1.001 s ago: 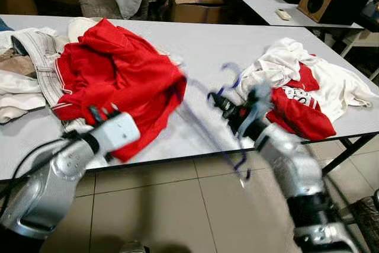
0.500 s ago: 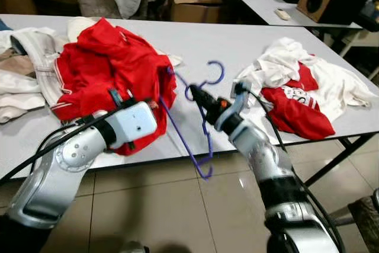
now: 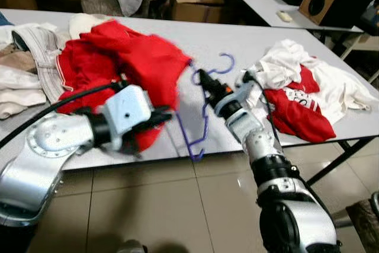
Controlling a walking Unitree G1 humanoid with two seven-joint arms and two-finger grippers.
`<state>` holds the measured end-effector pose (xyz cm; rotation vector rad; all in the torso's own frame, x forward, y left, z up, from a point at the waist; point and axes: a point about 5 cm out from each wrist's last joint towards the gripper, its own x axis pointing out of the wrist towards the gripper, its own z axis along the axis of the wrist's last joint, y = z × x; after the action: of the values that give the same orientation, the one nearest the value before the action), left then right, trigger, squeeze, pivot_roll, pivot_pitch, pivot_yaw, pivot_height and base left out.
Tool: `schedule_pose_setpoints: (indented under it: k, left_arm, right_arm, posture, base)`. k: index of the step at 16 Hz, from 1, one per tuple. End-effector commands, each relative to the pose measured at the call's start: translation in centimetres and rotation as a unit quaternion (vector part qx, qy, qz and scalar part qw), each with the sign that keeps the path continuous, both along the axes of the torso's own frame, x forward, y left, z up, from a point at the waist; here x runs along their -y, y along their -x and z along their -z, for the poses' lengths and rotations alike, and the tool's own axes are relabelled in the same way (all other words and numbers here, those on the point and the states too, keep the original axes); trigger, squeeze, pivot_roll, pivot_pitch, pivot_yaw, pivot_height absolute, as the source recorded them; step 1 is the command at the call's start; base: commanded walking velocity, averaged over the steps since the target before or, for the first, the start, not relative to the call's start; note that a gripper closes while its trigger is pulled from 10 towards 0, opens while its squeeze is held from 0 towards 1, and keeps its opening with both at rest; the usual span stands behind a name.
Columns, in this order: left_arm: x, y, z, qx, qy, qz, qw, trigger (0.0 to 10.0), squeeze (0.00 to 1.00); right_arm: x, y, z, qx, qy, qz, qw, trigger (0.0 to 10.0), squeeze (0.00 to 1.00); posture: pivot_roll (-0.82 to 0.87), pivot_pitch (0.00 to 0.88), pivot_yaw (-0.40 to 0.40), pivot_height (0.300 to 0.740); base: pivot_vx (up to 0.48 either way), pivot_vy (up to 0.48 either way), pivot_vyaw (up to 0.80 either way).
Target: Hang hanger
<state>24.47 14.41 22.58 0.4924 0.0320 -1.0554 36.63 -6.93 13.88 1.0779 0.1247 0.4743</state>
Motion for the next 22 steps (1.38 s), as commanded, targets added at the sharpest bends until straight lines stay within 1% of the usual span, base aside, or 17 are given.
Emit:
schedule_pose_setpoints:
  k: [1,2,3,5,6,7,9,10,12,14,15,17,18,19,20,21,22]
  left_arm:
    - [0.8,0.5,-0.8,-0.009,0.023,0.033,0.999,0.0,0.00]
    - [1.3,1.0,-0.8,-0.060,0.047,0.062,0.995,0.0,0.00]
    - [1.3,1.4,-0.5,-0.082,0.037,0.081,0.993,0.0,0.00]
    - [-0.1,0.2,1.2,-0.073,-0.050,0.025,0.996,0.0,0.00]
    - [-0.1,0.0,0.9,-0.072,-0.035,0.018,0.997,0.0,0.00]
    - [0.4,0.0,0.0,-0.074,0.005,0.026,0.997,0.0,0.00]
    - [1.2,0.2,-1.1,-0.078,0.053,0.046,0.994,0.0,0.00]
    - [2.4,0.5,-2.0,-0.085,0.103,0.077,0.988,0.0,0.00]
    - [4.2,0.5,-2.5,-0.107,0.172,0.106,0.974,0.0,0.00]
    - [6.0,0.5,-3.3,-0.126,0.248,0.122,0.953,0.0,0.00]
    - [5.9,-0.2,-4.0,-0.118,0.282,0.098,0.947,0.0,0.00]
    - [4.5,-3.0,-5.5,-0.070,0.325,-0.005,0.943,0.0,0.00]
    - [3.7,-3.9,-6.7,-0.069,0.374,-0.030,0.924,0.0,0.00]
    - [3.4,-4.1,-7.7,-0.080,0.422,-0.023,0.903,0.0,0.00]
    - [3.3,-4.1,-8.2,-0.082,0.438,-0.016,0.895,0.0,0.00]
    - [3.1,-4.1,-8.2,-0.078,0.431,-0.016,0.899,0.0,0.00]
    - [2.5,-4.2,-7.8,-0.062,0.383,-0.030,0.921,0.0,0.00]
  right_arm:
    - [-3.3,-0.2,-2.3,0.016,-0.063,-0.010,0.998,10.0,0.00]
    - [-3.7,-0.4,-3.0,0.006,-0.100,0.001,0.995,10.0,0.00]
    - [-4.0,-0.5,-3.4,-0.002,-0.124,0.004,0.992,10.0,0.00]
    - [-4.5,-0.6,-4.4,-0.006,-0.166,-0.004,0.986,10.0,0.00]
    - [-4.5,-0.7,-4.6,-0.010,-0.180,-0.001,0.984,10.0,0.00]
    - [-4.5,-0.8,-4.7,-0.005,-0.171,0.000,0.985,10.0,0.00]
    - [-4.6,-0.8,-4.7,-0.002,-0.157,0.003,0.988,10.0,0.00]
    - [-4.6,-1.0,-4.7,-0.010,-0.161,0.015,0.987,10.0,0.00]
    - [-4.5,-1.3,-4.7,-0.029,-0.179,0.038,0.983,10.0,0.00]
    - [-4.6,-1.4,-4.5,-0.049,-0.192,0.049,0.979,10.0,0.00]
    - [-5.0,-1.3,-4.4,-0.054,-0.176,0.037,0.982,10.0,0.00]
    - [-6.5,-0.6,-3.9,-0.043,-0.097,-0.014,0.994,10.0,0.00]
    - [-6.9,-0.1,-3.6,-0.034,-0.075,-0.028,0.996,10.0,0.00]
    - [-6.8,0.0,-3.5,-0.039,-0.084,-0.025,0.995,10.0,0.00]
    - [-6.6,-0.1,-3.5,-0.048,-0.101,-0.019,0.994,10.0,0.00]
    - [-6.3,-0.2,-3.5,-0.053,-0.111,-0.013,0.992,10.0,0.00]
    - [-5.6,-0.4,-3.7,-0.058,-0.138,-0.004,0.989,10.0,0.00]
  posture:
    - [0.17,0.000,-0.163,0.740]
    - [0.17,0.000,-0.160,0.740]
    - [0.17,0.000,-0.159,0.740]
    - [0.17,0.000,-0.152,0.740]
    - [0.17,0.000,-0.150,0.740]
    - [0.17,0.000,-0.149,0.740]
    - [0.16,0.000,-0.148,0.740]
    - [0.16,0.000,-0.149,0.740]
    - [0.16,0.000,-0.149,0.740]
    - [0.16,0.000,-0.147,0.740]
    - [0.16,0.000,-0.145,0.740]
    - [0.15,0.000,-0.142,0.740]
    - [0.14,0.000,-0.138,0.740]
    - [0.13,0.000,-0.134,0.740]
    - [0.13,0.000,-0.133,0.740]
    - [0.12,0.000,-0.127,0.740]
    - [0.11,0.000,-0.120,0.740]
  base:
    - [0.000,0.000,0.00]
    - [0.000,0.000,0.00]
    - [0.000,0.000,0.00]
    - [0.000,0.000,0.00]
    - [0.000,0.000,0.00]
    - [0.000,0.000,0.00]
    - [0.000,0.000,0.00]
    - [0.000,0.000,0.00]
    - [0.000,0.000,0.00]
    - [0.000,0.000,0.00]
    - [0.000,0.000,0.00]
    - [0.000,0.000,0.00]
    - [0.000,0.000,0.00]
    - [0.000,0.000,0.00]
    - [0.000,0.000,0.00]
    - [0.000,0.000,0.00]
    - [0.000,0.000,0.00]
